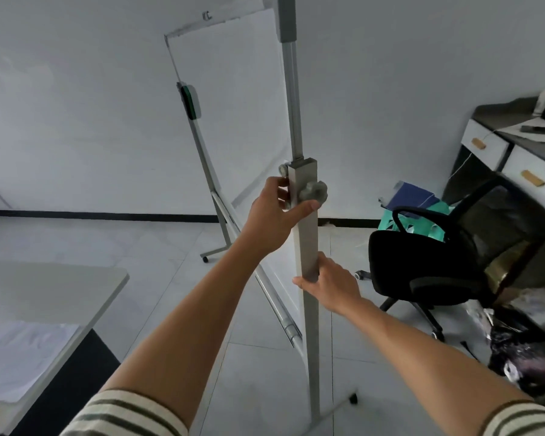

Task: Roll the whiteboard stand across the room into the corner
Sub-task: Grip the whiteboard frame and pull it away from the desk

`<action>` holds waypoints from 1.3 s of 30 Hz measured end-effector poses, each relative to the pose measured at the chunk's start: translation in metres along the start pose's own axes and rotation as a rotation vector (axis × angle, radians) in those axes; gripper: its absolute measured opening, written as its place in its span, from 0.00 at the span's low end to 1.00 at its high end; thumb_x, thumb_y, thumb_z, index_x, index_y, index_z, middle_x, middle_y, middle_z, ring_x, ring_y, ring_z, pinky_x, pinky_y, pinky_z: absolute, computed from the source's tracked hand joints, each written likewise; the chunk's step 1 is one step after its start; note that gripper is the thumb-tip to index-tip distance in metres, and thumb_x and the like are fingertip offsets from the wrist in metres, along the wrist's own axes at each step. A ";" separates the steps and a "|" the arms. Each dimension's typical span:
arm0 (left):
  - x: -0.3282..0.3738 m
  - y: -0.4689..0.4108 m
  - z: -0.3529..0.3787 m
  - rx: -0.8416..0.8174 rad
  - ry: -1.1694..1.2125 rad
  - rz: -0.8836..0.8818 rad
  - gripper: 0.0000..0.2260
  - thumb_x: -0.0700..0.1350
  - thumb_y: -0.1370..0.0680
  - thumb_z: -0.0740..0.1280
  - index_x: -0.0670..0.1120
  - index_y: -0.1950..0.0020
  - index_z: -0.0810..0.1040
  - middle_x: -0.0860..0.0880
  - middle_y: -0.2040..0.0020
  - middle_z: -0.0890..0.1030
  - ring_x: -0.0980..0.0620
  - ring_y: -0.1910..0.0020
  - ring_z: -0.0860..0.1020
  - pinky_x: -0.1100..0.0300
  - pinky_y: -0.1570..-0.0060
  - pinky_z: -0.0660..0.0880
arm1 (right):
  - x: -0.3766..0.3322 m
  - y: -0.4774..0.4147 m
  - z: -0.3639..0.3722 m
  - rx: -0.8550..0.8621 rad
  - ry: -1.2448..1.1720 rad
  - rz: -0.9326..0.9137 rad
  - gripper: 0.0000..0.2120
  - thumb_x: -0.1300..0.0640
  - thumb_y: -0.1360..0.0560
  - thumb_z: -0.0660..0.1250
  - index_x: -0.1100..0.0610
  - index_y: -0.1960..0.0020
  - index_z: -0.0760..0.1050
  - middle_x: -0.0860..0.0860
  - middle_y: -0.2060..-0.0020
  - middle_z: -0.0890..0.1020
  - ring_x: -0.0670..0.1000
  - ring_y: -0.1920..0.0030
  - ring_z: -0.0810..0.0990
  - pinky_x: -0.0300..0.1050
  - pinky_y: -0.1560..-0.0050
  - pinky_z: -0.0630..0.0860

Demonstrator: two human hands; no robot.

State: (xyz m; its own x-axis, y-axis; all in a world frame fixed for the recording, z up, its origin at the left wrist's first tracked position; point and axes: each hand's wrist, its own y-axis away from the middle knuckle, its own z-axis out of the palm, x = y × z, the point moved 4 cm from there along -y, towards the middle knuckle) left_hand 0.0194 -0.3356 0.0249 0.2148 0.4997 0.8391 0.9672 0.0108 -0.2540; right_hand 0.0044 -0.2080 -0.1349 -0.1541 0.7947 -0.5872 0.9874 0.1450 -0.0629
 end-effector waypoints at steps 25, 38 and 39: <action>-0.054 -0.240 0.036 0.069 -0.048 -0.037 0.28 0.56 0.28 0.71 0.47 0.33 0.67 0.50 0.42 0.77 0.51 0.47 0.78 0.53 0.45 0.77 | 0.046 -0.253 -0.003 -0.129 0.228 0.029 0.30 0.31 0.28 0.56 0.56 0.43 0.70 0.53 0.52 0.82 0.58 0.54 0.81 0.49 0.58 0.76; -0.324 -0.078 -0.147 -0.169 -0.111 -0.525 0.08 0.47 0.26 0.70 0.49 0.47 0.80 0.50 0.61 0.82 0.52 0.61 0.80 0.52 0.56 0.78 | 0.011 -0.155 0.159 -0.353 -0.328 0.357 0.06 0.51 0.28 0.71 0.53 0.56 0.79 0.52 0.66 0.85 0.46 0.66 0.83 0.45 0.62 0.79; -0.345 -0.066 -0.166 -0.171 -0.119 -0.576 0.08 0.48 0.25 0.70 0.49 0.47 0.80 0.50 0.60 0.83 0.51 0.59 0.81 0.51 0.54 0.79 | -0.002 -0.155 0.170 -0.350 -0.374 0.379 0.04 0.53 0.28 0.71 0.53 0.56 0.79 0.53 0.65 0.85 0.48 0.66 0.83 0.44 0.64 0.78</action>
State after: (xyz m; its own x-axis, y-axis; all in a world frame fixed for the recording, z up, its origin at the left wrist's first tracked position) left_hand -0.0958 -0.6529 -0.1680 -0.3559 0.5482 0.7568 0.9337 0.1737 0.3132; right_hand -0.1420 -0.3319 -0.2615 0.2891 0.5780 -0.7631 0.8913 0.1284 0.4349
